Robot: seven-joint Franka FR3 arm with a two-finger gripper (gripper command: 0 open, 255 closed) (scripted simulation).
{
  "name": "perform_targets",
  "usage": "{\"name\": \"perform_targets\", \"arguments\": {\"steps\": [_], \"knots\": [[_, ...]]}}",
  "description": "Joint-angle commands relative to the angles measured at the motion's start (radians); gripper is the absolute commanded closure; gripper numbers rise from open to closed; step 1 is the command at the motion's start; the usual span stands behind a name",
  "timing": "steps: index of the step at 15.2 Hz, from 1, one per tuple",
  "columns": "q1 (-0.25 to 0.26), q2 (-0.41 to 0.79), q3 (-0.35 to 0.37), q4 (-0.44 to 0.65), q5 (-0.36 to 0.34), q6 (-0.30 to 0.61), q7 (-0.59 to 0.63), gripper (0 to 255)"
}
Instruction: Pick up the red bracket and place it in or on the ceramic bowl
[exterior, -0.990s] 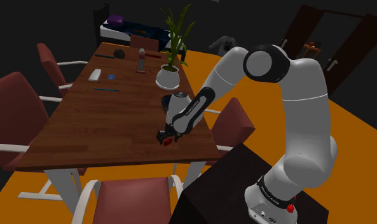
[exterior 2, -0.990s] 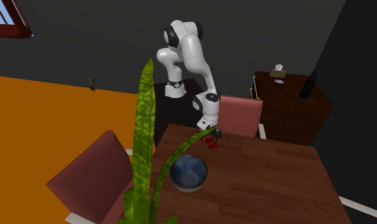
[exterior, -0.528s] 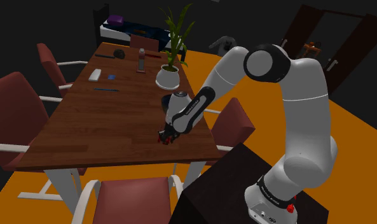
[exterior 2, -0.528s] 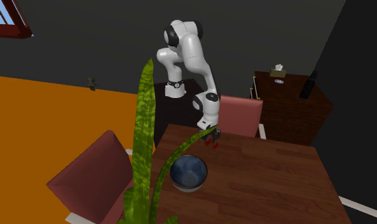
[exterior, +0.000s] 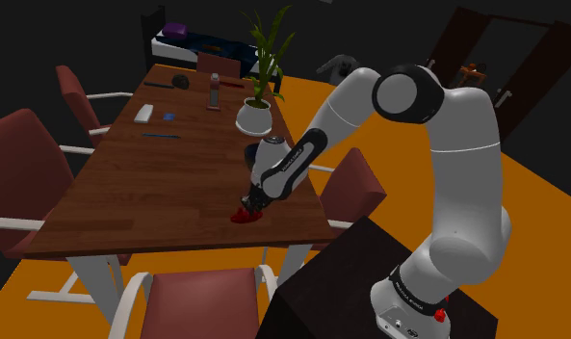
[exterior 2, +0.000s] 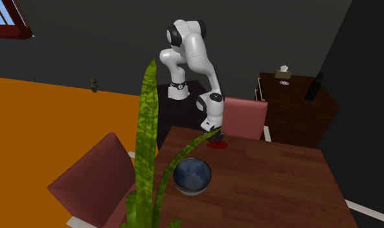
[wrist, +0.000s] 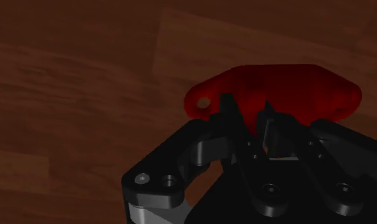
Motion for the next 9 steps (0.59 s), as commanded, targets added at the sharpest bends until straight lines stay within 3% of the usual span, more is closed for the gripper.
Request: {"name": "perform_targets", "arguments": {"steps": [1, 2, 3, 7, 9], "knots": [[-0.005, -0.016, 0.007, -0.015, 0.005, -0.018, -0.002, 255], [-0.001, -0.011, 0.007, -0.002, 0.003, -0.010, -0.001, 255], [-0.001, -0.011, 0.007, -0.002, 0.003, -0.010, -0.001, 0], [0.029, -0.167, 0.011, -0.092, 0.006, -0.096, 0.044, 0], [0.035, -0.170, 0.007, -0.096, 0.002, -0.097, 0.052, 0]]}}
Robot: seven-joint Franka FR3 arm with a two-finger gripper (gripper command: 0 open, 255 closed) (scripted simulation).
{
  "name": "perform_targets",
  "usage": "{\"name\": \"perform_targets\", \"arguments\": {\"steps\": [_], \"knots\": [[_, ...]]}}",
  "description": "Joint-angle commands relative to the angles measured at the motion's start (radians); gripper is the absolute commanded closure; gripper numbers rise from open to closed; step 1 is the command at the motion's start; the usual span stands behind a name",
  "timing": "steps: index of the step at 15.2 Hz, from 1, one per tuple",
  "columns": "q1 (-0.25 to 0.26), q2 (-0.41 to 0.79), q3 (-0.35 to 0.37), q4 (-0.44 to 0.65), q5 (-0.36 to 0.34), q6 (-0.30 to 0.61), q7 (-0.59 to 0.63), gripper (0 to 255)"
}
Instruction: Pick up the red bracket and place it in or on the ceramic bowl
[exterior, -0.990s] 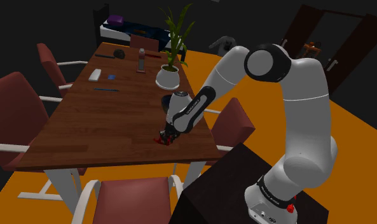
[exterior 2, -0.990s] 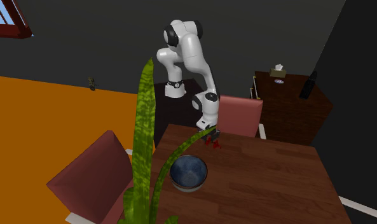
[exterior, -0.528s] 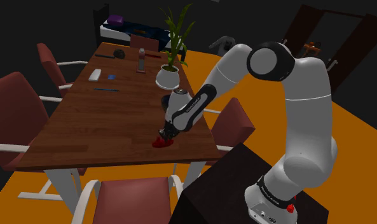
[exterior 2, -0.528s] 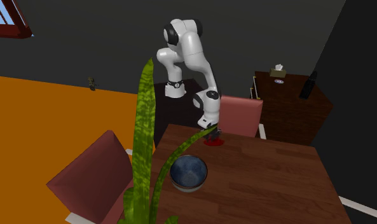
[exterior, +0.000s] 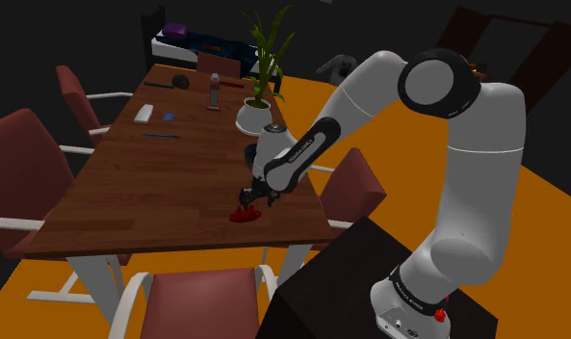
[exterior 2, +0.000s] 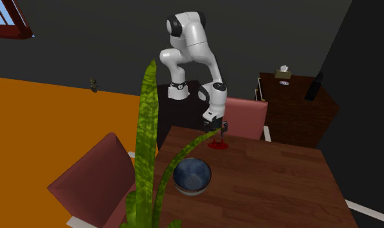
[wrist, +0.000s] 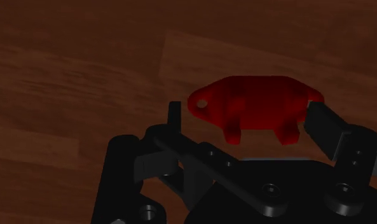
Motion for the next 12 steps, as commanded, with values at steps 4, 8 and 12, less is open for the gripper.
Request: {"name": "perform_targets", "arguments": {"steps": [4, 8, 12], "knots": [[0.020, 0.046, -0.020, 0.009, -0.019, 0.035, 0.021, 0], [0.030, 0.081, -0.032, 0.020, -0.029, 0.059, 0.029, 0], [0.030, 0.081, -0.032, 0.020, -0.029, 0.059, 0.029, 0]]}}
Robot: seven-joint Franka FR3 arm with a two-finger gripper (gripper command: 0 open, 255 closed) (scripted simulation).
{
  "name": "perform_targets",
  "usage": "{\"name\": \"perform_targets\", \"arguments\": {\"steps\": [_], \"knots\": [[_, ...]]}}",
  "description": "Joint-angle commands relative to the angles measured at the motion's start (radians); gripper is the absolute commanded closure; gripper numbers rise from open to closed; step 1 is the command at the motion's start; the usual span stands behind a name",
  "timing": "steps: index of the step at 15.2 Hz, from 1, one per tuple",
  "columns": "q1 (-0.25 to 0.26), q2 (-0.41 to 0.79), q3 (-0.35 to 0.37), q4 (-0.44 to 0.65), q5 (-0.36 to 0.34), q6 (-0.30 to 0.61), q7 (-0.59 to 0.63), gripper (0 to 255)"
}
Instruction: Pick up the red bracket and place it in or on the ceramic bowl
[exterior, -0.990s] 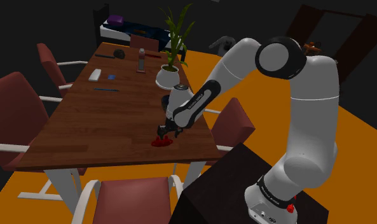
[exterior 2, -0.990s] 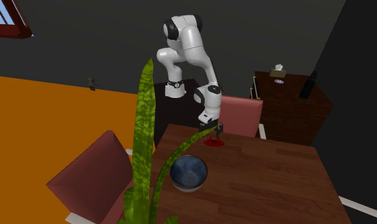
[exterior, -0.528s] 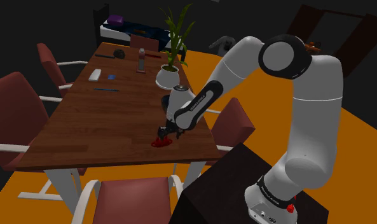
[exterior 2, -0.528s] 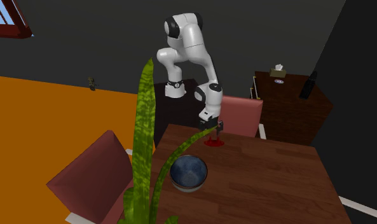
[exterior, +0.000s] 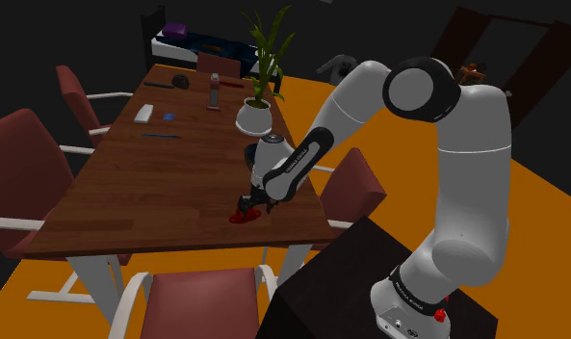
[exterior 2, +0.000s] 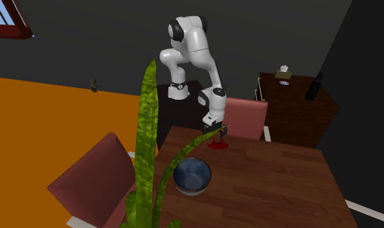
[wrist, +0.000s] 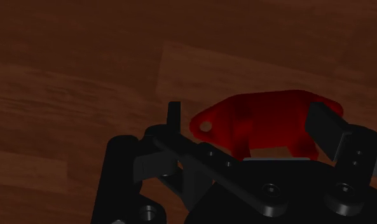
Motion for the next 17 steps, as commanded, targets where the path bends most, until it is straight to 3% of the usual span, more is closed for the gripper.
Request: {"name": "perform_targets", "arguments": {"steps": [1, 2, 3, 12, 17], "knots": [[0.000, 0.000, 0.000, 0.000, 0.000, 0.000, 0.000, 0], [0.000, 0.000, 0.000, 0.000, 0.000, 0.000, 0.000, 0], [0.000, 0.000, 0.000, 0.000, 0.000, 0.000, 0.000, 255], [0.000, 0.000, 0.000, 0.000, 0.000, 0.000, 0.000, 255], [-0.019, -0.068, 0.024, -0.022, 0.020, -0.047, -0.015, 255]]}}
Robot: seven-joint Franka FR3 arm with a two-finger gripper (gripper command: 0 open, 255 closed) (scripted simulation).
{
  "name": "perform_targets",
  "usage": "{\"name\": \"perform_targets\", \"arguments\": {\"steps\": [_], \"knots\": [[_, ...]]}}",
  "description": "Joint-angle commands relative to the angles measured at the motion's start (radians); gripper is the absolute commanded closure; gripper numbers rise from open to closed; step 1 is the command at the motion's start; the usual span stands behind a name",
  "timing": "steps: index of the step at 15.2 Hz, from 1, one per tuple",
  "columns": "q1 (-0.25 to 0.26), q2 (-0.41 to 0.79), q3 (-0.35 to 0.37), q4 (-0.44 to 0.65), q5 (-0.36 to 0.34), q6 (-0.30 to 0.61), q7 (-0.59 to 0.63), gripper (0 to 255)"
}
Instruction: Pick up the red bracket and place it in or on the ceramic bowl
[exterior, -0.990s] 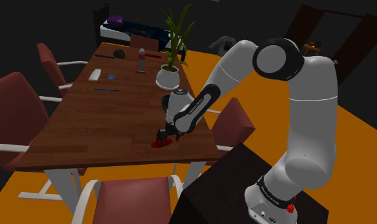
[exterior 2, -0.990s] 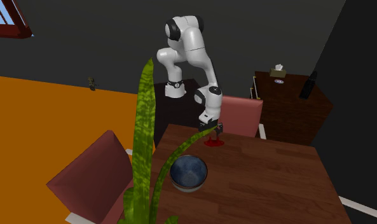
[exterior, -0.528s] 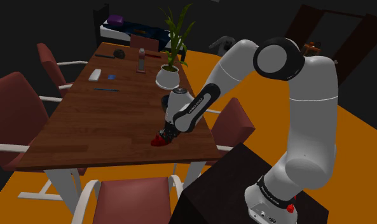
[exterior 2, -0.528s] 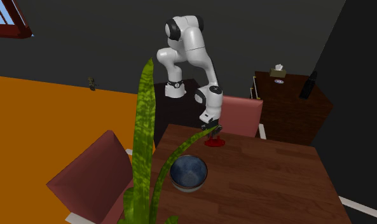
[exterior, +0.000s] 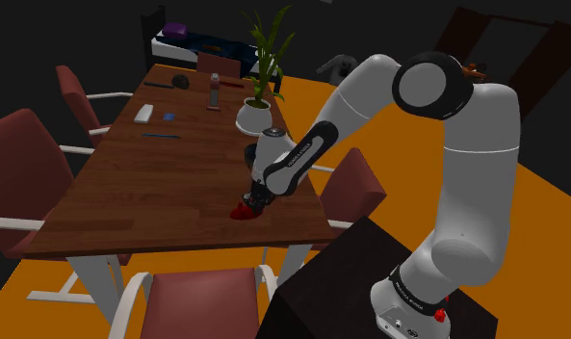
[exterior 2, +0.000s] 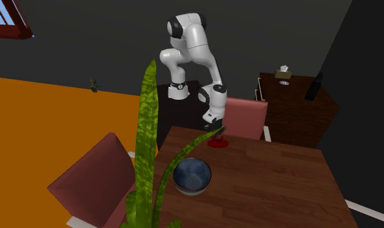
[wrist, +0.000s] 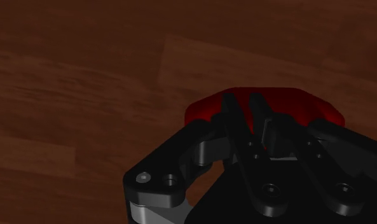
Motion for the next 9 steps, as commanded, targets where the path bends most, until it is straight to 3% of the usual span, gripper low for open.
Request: {"name": "perform_targets", "arguments": {"steps": [1, 9], "knots": [[-0.007, -0.030, 0.010, -0.012, 0.009, -0.019, -0.005, 255], [-0.034, -0.136, 0.046, -0.034, 0.050, -0.102, -0.035, 255]]}}
